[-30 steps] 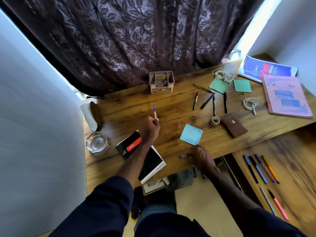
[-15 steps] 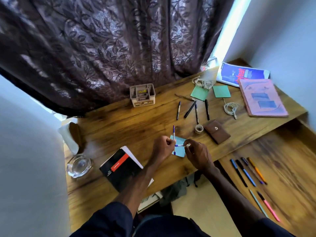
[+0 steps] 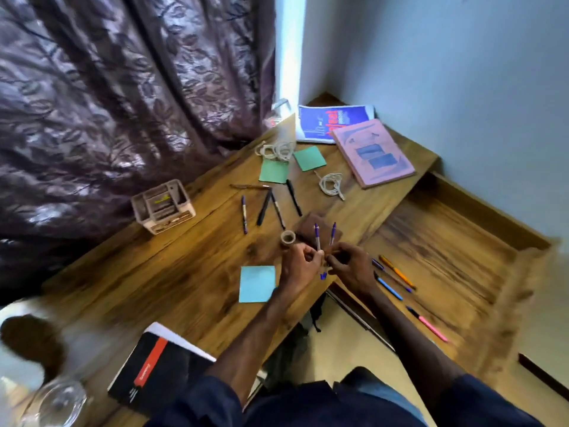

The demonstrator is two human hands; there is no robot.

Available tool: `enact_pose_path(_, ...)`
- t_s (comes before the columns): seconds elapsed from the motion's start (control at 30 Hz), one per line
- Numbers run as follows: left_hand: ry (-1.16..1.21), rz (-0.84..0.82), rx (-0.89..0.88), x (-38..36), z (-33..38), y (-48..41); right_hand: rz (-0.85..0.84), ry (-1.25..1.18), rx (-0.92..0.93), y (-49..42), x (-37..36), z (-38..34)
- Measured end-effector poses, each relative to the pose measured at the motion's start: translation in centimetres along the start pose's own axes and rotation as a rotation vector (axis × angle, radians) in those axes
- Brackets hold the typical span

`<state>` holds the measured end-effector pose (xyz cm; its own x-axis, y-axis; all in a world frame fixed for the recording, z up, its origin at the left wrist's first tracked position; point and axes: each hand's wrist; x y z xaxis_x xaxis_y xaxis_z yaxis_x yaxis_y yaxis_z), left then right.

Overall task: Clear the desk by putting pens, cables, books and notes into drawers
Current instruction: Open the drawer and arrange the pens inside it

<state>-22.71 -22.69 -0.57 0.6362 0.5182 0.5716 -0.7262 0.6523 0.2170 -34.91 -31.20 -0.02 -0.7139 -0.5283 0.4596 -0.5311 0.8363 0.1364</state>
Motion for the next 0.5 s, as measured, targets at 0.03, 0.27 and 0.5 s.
enact_pose_path(0.03, 0.0, -0.017, -0.012, -0.9, 0.7, 0.0, 0.016, 0.012, -0.016, -0.1, 0.8, 0.4)
enact_pose_path(0.27, 0.037, -0.108, 0.031, -7.4, 4.5, 0.2, 0.146, 0.035, -0.074, -1.3, 6.7, 4.0)
enact_pose_path(0.5, 0.357, -0.353, 0.425, -18.1, 9.0, 2.4, 0.196, 0.095, -0.293, -1.8, 15.7, 11.6)
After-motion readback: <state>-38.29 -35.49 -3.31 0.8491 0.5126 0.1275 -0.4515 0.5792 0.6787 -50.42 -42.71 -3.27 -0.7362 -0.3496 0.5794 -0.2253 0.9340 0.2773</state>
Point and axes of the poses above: each hand's wrist, its own y-axis away from the middle knuckle, its own x-axis out of the back of the hand, z = x × y, and after that the axes turned 4 degrees about z, right-handed
